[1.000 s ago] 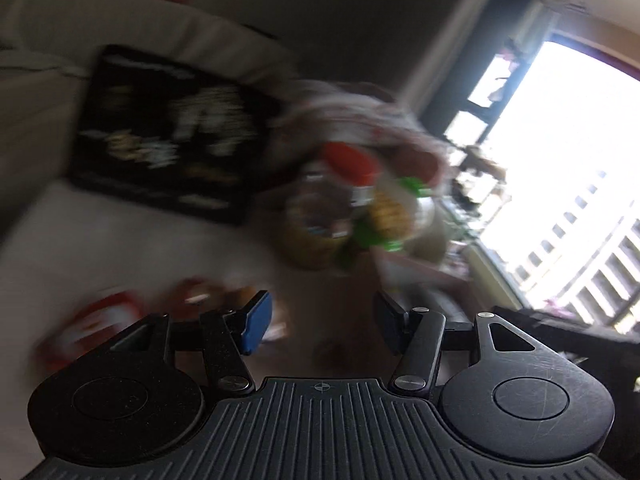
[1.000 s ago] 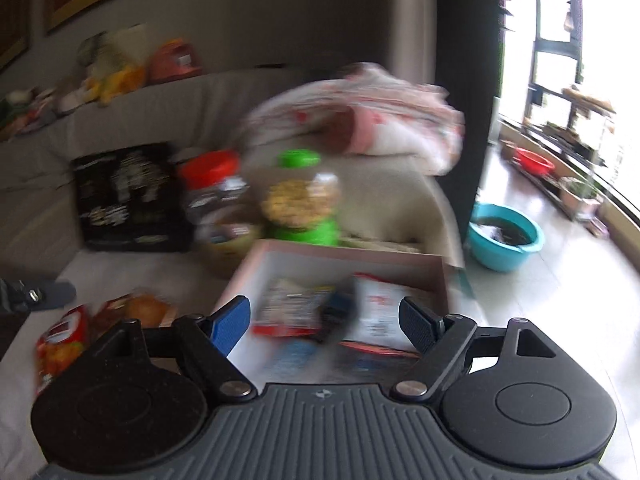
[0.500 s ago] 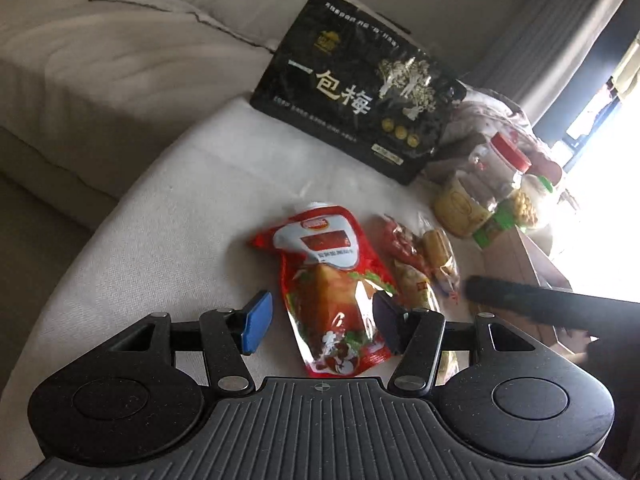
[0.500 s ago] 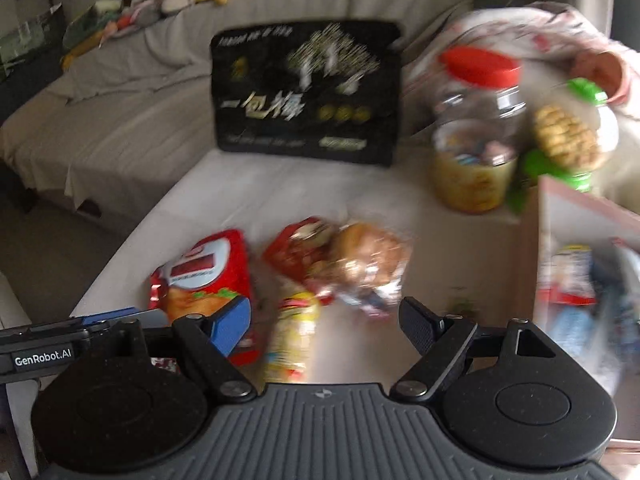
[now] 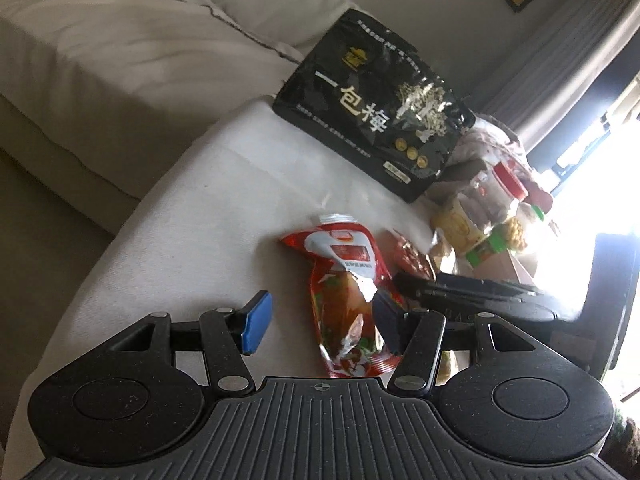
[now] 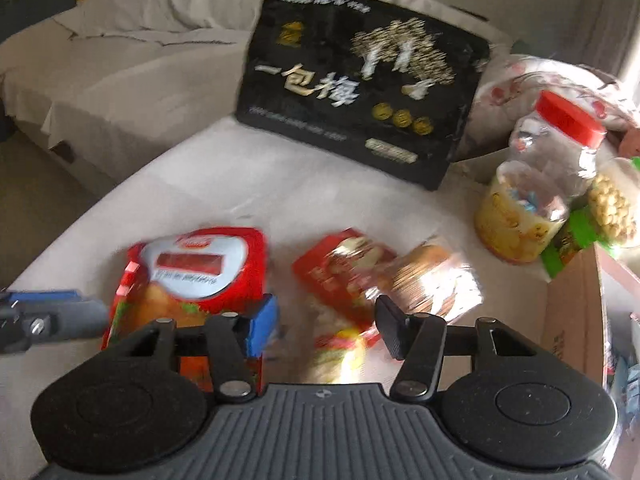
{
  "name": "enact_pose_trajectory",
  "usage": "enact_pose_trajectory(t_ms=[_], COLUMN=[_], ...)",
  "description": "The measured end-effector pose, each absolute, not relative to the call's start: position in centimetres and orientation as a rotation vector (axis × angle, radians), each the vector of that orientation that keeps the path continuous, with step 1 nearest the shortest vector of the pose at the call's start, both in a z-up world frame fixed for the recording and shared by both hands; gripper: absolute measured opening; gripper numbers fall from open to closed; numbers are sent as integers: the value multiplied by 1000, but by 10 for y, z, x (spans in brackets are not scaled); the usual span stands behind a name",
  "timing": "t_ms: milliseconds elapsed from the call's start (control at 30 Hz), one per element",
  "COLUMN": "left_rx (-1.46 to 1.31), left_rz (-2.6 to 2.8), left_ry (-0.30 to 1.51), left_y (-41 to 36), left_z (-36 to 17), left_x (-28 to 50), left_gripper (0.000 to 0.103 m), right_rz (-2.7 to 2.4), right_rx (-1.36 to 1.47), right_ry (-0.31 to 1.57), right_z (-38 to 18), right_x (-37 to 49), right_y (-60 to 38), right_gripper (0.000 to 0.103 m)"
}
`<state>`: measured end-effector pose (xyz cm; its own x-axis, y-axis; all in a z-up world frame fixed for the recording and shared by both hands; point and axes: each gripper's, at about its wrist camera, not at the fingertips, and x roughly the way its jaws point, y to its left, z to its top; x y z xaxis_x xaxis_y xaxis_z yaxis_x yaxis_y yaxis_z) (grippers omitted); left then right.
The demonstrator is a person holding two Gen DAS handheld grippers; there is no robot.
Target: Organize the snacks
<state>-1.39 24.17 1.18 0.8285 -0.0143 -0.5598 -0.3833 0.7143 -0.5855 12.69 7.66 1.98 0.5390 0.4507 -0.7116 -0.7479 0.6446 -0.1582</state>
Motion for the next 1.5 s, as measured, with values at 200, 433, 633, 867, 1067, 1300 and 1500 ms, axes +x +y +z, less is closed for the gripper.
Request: enact_pose_trajectory(t_ms=[200,433,633,867,1067,1300,1500], left_rx=[-774,-730,-683,-625,-570,-484,-406], left_rz=[211,209,200,227,237,227,147], left_ry=[561,576,601,633,656,694,708], left_y=[247,240,232,228,223,204,187], left_z=[10,12,14,14,16,16,17], left_x=[-18,-14,-4,19,41,68,60], left_gripper=[61,61,61,61,61,62,61], right_rz=[857,773,788,797,788,763,691], right_rx=[-512,-532,-423,-342,-305,-312,-276], right_ry=[671,564,722,738,733,699,641], right_z=[23,24,6,1,3,-1,-12], right_x=[95,90,113,95,75,66,64], right_y=[72,55,32,-8,-50,-71,-81], right_gripper=[56,73,52,40,40,53,84])
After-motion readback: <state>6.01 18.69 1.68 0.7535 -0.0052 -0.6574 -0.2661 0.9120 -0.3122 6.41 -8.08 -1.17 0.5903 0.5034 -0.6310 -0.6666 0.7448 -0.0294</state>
